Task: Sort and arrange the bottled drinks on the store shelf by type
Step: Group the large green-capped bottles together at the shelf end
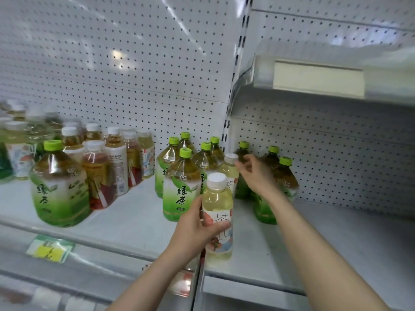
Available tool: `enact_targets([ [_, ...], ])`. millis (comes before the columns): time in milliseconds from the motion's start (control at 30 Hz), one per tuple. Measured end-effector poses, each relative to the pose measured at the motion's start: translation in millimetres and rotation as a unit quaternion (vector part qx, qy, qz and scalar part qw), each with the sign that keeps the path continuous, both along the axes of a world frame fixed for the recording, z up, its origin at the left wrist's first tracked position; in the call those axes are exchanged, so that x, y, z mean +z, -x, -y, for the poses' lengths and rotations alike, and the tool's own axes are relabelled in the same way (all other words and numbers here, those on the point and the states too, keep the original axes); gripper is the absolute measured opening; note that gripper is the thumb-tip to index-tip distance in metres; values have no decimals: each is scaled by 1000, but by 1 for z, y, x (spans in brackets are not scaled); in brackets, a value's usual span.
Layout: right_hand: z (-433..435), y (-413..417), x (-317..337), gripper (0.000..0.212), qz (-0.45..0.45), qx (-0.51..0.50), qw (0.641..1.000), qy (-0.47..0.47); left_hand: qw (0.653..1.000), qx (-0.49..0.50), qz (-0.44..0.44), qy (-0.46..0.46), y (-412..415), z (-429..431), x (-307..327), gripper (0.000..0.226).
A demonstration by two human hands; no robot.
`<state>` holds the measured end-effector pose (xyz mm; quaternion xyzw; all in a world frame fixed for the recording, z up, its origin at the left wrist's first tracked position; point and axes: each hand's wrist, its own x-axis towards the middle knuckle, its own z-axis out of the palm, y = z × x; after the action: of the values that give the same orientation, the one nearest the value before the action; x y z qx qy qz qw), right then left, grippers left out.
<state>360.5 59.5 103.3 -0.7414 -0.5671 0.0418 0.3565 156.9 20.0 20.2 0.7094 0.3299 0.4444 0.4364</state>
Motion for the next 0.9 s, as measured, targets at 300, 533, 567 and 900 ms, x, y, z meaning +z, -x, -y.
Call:
enact_targets([
  [300,-40,21,-28,34,-76,-1,996,-35,993,118,18,0,98,12,4,53],
  [533,32,61,-15,35,21,-27,989,-145,987,159,11,-3,178,-9,1,61],
  [567,39,72,-9,32,18,-18,987,-159,987,161,10,-4,187,-15,1,61],
  [900,-28,233,-11,42,28,73,994,-80,992,123,-21,-14,260,-53,-3,57],
])
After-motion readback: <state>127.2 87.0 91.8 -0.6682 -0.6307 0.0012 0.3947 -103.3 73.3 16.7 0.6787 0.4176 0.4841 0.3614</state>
